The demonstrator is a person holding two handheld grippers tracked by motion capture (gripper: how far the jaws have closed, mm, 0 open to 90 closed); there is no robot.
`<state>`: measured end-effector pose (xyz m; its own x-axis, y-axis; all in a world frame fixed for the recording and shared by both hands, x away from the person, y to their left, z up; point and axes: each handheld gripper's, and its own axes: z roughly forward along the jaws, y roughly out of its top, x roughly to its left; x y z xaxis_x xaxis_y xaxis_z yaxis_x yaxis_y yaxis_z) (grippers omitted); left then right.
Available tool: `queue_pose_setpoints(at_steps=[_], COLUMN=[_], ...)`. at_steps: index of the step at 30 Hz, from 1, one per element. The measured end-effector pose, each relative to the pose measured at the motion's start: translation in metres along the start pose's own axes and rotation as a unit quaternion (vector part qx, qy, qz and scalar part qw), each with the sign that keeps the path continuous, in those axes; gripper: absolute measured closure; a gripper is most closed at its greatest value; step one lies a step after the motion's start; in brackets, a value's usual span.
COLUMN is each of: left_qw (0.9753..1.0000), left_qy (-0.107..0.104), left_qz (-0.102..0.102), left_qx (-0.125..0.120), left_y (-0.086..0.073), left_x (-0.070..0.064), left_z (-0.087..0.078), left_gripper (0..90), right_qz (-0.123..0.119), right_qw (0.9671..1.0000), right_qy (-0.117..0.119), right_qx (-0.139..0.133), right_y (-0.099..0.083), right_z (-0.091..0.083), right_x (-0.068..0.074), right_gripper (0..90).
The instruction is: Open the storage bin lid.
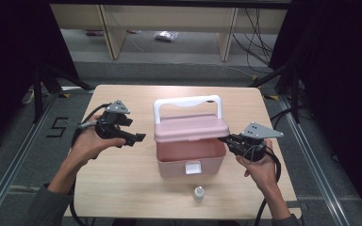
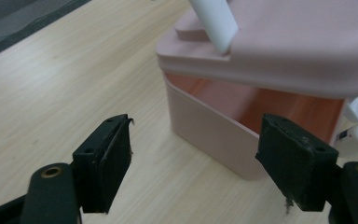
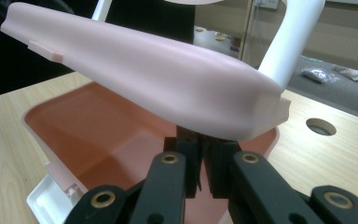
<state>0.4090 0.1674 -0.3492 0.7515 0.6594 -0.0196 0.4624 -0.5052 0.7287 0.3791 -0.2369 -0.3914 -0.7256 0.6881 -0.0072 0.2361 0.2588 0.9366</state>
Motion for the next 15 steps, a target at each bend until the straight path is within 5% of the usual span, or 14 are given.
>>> queue_pose_setpoints(at_steps=[4,15], left_qw=[0.9997,0.9991], left_qy=[-0.022,-0.028], left_qz=[-0.001,-0.027], left_qx=[-0.007,-0.014], left_y=[-0.006,-0.014], left_x=[-0.012,-0.025], left_z=[0.010,0.030], left_gripper=[24.4,23.9], right_qz=[0.014,0.001], right_qw=[0.9999,1.0000], right_qy=[0.007,0.001], right_qx=[0.001,-0.005], right_y=[0.003,0.005], right_z=[0.000,0.001], right_x=[0.002,0.001], right_gripper=[86.3,86.1])
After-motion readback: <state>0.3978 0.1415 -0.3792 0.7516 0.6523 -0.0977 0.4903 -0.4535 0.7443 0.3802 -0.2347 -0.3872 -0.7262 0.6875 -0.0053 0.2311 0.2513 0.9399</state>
